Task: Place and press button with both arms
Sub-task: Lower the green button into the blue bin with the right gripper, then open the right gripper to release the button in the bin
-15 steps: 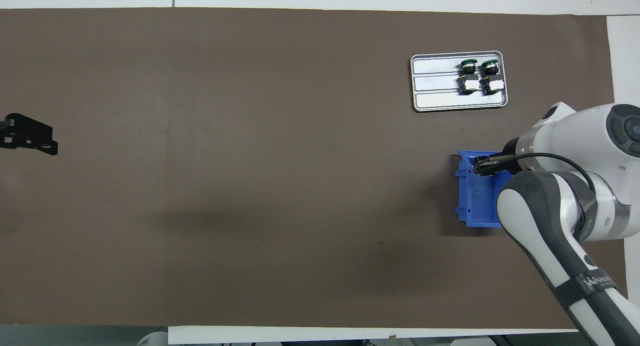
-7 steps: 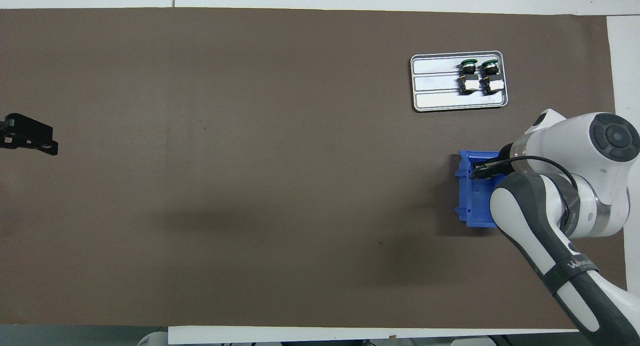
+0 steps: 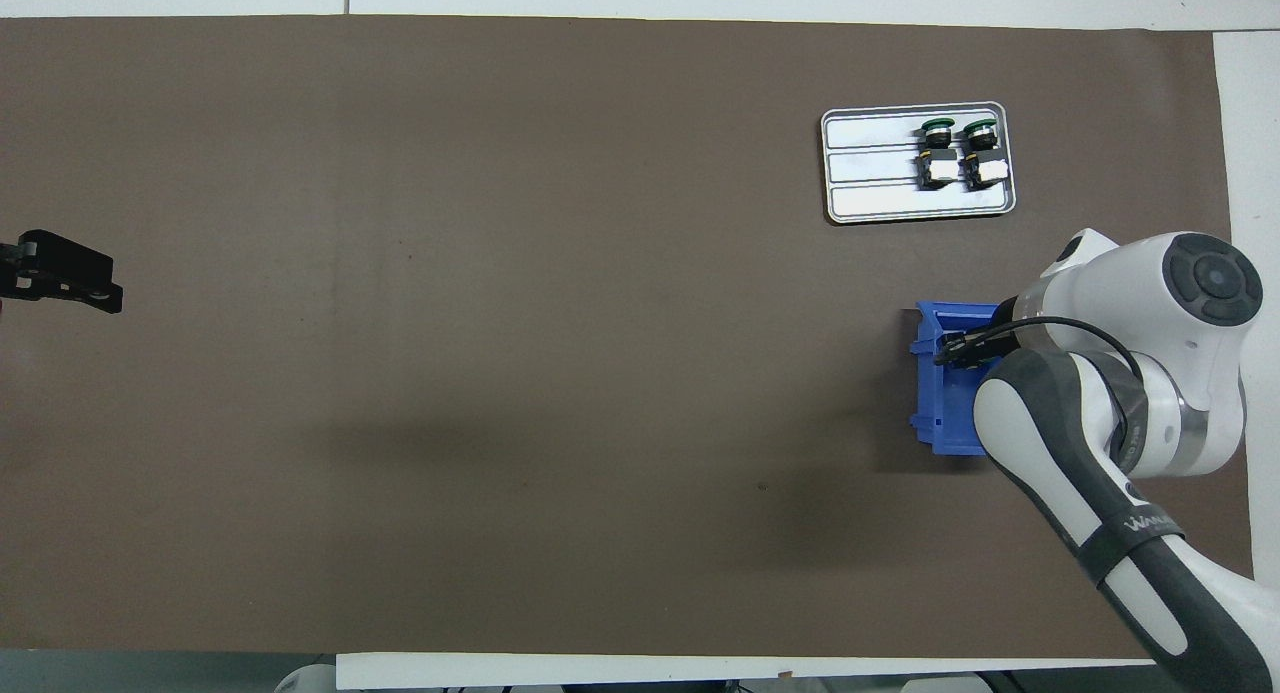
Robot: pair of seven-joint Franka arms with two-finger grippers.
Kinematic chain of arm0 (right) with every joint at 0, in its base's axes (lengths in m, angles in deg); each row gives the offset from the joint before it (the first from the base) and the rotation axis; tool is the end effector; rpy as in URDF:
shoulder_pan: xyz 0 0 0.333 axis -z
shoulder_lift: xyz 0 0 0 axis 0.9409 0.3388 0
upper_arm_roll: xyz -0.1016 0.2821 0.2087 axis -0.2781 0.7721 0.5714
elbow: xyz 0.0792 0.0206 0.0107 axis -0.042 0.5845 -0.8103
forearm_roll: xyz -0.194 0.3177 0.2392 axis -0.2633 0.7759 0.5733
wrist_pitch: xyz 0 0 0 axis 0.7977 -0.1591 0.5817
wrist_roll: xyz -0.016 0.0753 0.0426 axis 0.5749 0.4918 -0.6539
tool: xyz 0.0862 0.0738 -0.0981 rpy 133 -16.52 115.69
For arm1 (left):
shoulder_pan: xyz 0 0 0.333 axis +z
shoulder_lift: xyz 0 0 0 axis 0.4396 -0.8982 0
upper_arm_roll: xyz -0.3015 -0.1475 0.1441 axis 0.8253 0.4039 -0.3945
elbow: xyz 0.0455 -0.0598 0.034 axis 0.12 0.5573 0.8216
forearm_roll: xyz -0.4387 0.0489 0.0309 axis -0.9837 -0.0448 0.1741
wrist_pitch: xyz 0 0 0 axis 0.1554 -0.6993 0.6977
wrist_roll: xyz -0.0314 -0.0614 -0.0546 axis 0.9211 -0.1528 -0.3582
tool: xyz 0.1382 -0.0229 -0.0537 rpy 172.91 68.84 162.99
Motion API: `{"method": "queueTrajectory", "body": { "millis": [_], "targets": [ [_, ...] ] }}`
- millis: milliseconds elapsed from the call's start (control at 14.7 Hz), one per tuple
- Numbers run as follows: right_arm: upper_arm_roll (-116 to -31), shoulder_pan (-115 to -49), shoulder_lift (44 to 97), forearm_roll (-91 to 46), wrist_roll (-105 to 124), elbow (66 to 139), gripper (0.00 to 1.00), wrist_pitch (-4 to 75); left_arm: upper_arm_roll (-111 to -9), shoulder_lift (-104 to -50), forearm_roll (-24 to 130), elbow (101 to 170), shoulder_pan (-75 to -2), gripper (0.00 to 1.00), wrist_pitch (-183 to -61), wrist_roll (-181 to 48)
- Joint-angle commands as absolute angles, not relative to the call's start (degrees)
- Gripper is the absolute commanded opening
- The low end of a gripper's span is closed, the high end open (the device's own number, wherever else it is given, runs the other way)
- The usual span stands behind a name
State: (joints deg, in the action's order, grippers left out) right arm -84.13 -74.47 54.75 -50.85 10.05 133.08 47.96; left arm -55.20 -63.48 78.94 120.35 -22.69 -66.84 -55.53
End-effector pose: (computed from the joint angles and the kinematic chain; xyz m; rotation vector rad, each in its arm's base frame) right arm 0.5293 0.0120 0.3035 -3.0980 -0.1903 0.1032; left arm 0.5611 -0.0476 0.6154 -3.1034 0.0077 0.2223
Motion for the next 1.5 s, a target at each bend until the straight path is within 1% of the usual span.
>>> {"method": "queueTrajectory", "body": {
  "millis": [0, 68, 136, 204, 340, 612, 680, 953, 1021, 1089, 1157, 1293, 1361, 1429],
  "targets": [
    [-83.3, -72.9, 54.0, -51.0, 8.4, 134.3, 0.09, 48.8, -55.5, -61.1, 79.8, 123.6, -22.4, 1.00, -69.8, -54.0],
    [-83.3, -72.9, 54.0, -51.0, 8.5, 134.3, 0.20, 48.7, -55.6, -61.2, 79.8, 123.6, -22.4, 1.00, -70.1, -53.6],
    [-83.3, -72.9, 53.9, -51.1, 8.5, 134.3, 0.35, 48.7, -55.6, -61.4, 79.9, 123.6, -22.3, 1.00, -70.2, -53.2],
    [-83.3, -72.9, 54.0, -51.0, 8.5, 134.3, 0.40, 48.7, -55.6, -61.5, 79.9, 123.7, -21.7, 1.00, -70.3, -51.7],
    [-83.3, -73.0, 54.0, -51.1, 8.7, 134.2, 0.43, 48.6, -55.7, -61.9, 79.8, 123.2, -21.3, 1.00, -70.5, -49.7],
    [-83.3, -73.1, 54.1, -51.1, 8.8, 133.2, 0.44, 47.9, -55.7, -62.5, 79.8, 122.3, -21.3, 1.00, -69.6, -49.8],
    [-83.3, -73.3, 54.1, -51.1, 8.8, 132.5, 0.46, 47.1, -55.7, -62.4, 79.8, 122.4, -21.5, 1.00, -69.7, -50.1],
    [-83.3, -73.4, 53.7, -51.3, 8.8, 128.2, 0.47, 41.2, -55.6, -61.9, 79.8, 123.0, -22.0, 1.00, -69.3, -50.1],
    [-83.3, -73.4, 53.6, -51.4, 8.8, 126.8, 0.49, 39.4, -55.6, -61.9, 79.8, 123.0, -22.0, 1.00, -69.4, -50.2],
    [-83.4, -73.4, 53.5, -51.4, 8.8, 125.5, 0.54, 37.8, -55.5, -62.0, 79.8, 123.0, -22.2, 1.00, -69.8, -50.1],
    [-83.4, -73.4, 53.0, -51.4, 8.7, 124.2, 0.60, 36.1, -55.3, -62.0, 79.8, 123.0, -22.3, 1.00, -69.8, -50.1],
    [-83.4, -73.5, 51.6, -51.4, 8.6, 121.4, 0.96, 32.8, -55.2, -62.0, 79.8, 123.0, -22.2, 1.00, -69.8, -50.1],
    [-83.4, -73.0, 50.9, -51.4, 8.5, 119.5, 0.99, 30.5, -55.3, -62.0, 79.8, 122.9, -21.7, 1.00, -69.7, -50.1],
    [-83.6, -72.8, 50.3, -51.4, 8.4, 116.8, 0.99, 27.4, -55.4, -62.0, 79.8, 123.0, -21.4, 1.00, -69.6, -50.1]
  ]
}}
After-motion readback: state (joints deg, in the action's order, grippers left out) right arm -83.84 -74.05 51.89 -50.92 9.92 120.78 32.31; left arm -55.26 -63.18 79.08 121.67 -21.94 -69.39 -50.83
